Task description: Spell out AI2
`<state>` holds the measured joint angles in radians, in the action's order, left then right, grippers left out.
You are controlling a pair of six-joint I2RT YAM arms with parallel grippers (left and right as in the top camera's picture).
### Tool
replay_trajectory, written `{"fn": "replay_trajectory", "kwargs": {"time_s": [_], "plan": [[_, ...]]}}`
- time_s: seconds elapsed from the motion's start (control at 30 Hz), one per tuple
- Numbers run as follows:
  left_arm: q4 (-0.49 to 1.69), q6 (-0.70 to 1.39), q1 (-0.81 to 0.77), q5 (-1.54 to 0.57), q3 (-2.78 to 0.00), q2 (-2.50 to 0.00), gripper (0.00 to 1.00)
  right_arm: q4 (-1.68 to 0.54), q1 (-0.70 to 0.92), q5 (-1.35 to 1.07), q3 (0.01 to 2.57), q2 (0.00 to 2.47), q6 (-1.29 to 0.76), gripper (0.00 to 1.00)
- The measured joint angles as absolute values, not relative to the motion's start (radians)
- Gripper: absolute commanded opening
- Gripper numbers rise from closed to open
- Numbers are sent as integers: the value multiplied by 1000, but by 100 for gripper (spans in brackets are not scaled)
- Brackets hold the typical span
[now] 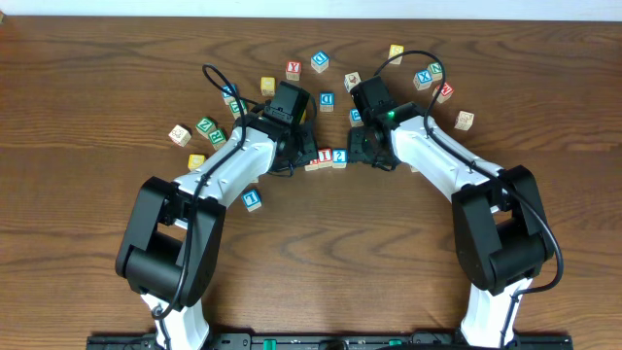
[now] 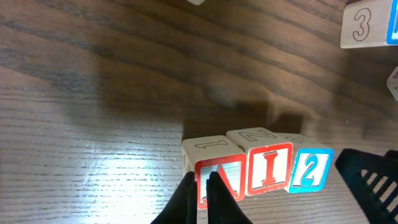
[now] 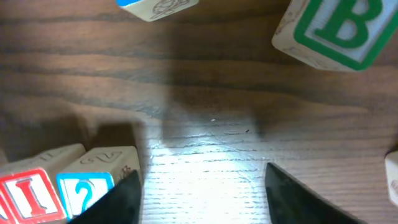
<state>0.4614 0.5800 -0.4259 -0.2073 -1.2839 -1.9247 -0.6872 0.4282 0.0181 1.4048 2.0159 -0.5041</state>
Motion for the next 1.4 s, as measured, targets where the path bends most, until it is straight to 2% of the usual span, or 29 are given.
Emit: {"fn": "replay_trajectory", "kwargs": {"time_s": [0.03, 0.13, 0.3, 1.4], "plan": [[454, 580, -426, -204, -1284, -1925, 7, -688, 427, 19, 1405, 2016, -506, 33], [430, 575, -422, -196, -1283, -1925, 7, -687, 422, 18, 1405, 2016, -506, 23], [451, 572, -408, -192, -1283, -1925, 7, -688, 408, 18, 1405, 2016, -508, 16], [463, 580, -410, -144, -1283, -1969, 7, -694, 408, 18, 1405, 2016, -508, 16]]}}
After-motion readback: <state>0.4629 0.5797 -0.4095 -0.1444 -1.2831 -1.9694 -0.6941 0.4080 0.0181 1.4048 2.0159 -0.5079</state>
